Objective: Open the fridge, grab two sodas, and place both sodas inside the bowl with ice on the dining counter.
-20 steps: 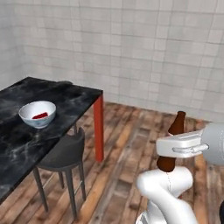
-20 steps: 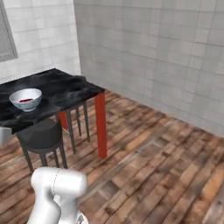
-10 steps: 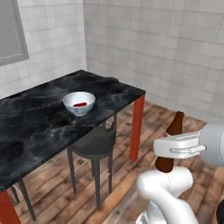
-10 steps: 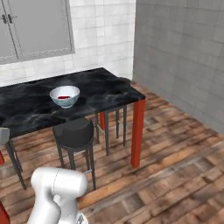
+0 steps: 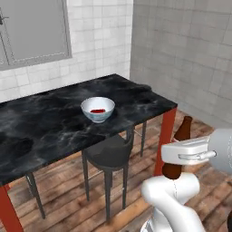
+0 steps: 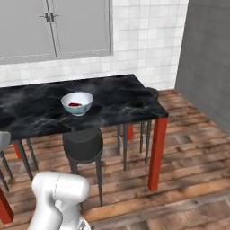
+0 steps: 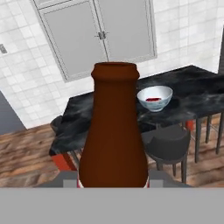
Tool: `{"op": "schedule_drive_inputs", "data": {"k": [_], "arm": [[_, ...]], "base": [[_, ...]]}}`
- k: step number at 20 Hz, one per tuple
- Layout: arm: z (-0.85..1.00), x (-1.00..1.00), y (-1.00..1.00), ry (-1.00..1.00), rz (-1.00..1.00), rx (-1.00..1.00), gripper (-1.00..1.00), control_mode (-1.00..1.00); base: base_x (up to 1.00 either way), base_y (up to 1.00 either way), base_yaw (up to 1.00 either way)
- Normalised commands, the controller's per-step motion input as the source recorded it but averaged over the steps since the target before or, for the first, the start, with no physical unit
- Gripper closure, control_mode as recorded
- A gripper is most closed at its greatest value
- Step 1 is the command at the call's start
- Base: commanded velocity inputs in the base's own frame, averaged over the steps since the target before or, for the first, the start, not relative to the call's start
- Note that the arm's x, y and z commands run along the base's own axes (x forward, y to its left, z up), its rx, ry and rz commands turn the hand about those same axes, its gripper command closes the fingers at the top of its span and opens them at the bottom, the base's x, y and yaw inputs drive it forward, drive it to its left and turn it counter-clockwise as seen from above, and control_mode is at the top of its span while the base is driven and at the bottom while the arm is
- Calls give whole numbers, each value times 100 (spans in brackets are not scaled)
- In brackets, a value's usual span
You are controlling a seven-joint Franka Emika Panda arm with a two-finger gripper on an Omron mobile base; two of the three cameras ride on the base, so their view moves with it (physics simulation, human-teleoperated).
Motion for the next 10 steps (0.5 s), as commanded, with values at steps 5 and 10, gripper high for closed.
{"op": "schedule_drive_inputs", "data": {"k": [5,10], "arm": [[0,0,0,0,0,0,100,100],[0,0,0,0,0,0,100,100]], "base": [[57,-46,41],[80,-37,41]]}}
